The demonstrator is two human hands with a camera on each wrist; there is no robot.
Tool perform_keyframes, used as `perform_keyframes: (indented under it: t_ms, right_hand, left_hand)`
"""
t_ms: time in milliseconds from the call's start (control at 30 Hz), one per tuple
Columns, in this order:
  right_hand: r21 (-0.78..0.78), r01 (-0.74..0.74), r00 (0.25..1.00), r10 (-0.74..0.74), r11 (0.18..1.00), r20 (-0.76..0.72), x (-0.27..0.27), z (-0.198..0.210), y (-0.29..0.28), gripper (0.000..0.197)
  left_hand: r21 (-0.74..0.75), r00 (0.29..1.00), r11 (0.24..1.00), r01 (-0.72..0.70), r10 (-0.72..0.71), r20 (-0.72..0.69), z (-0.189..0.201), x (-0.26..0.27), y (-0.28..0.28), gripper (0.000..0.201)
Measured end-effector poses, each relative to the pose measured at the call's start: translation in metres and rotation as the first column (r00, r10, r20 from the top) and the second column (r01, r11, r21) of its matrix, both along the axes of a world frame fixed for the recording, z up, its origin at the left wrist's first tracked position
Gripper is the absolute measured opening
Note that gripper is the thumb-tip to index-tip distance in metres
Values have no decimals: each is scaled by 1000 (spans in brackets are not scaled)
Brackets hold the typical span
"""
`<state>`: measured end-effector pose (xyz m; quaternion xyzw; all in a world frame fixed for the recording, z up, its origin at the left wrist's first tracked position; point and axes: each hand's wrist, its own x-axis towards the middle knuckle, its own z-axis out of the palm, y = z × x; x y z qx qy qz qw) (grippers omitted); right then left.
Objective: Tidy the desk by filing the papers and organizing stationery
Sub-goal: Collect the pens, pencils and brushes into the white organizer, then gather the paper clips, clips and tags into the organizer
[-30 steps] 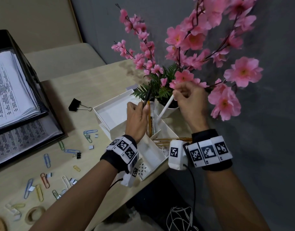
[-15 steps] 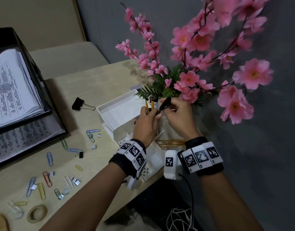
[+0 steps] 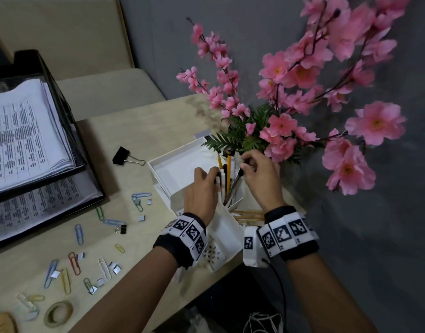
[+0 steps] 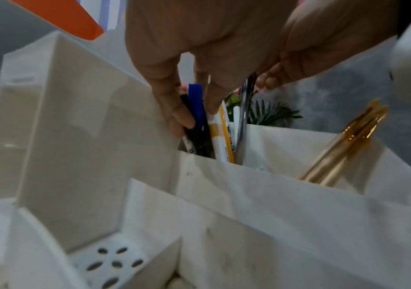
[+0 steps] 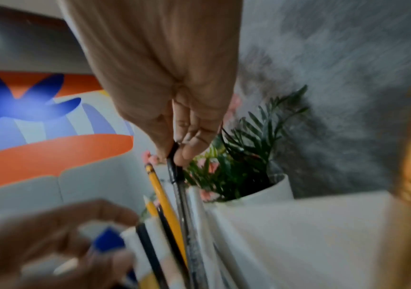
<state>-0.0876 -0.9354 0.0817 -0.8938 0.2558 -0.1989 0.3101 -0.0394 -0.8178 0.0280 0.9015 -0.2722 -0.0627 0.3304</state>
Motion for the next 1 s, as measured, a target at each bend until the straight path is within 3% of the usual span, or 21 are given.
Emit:
perform_keyframes:
  t_ms: [100,233,400,500,600,700,800,867,1000]
  right_hand:
    - [-22,28,996,-30,999,-82,2,-14,4,26]
    - [42,-76,987,81,996,-141,4,-20,17,57]
    - [-21,-217,963,210,976,-170,1,-25,25,57]
    - [-39,-230,961,220,972,-169,0,-25,24,55]
    - [-3,-234,956,230,972,-184,0,-22,23,55]
    - [-24,-93,984,89,995,-154,7,-12,33,50]
    - [-85,-19,998,25,996,62,21,6,72,50]
    - [-126,-81,982,101,989,161,32,17,109,47]
    - [-8,-360,922,357,933,149,57,19,193,39]
  left_hand:
    - [-100,999,994,33,-34,-6,4,11,-8,33]
    - [-223,999,973,53,-52,10,12,29,-15,32]
    - [-263,993,961,91,-107,-46,15,28,-5,35]
    - [-174,976,966,190,-205,-75,17,27,0,45]
    - [-54,952,974,221,-227,-203,19,27,13,53]
    - [-104,956,980,168,-188,-225,25,25,42,53]
    - [-199,966,980,17,-67,-250,29,31,86,39]
    - [-225,959,971,-81,14,-285,31,38,124,29]
    - [-282,927,920,-271,171,-333,27,45,222,23]
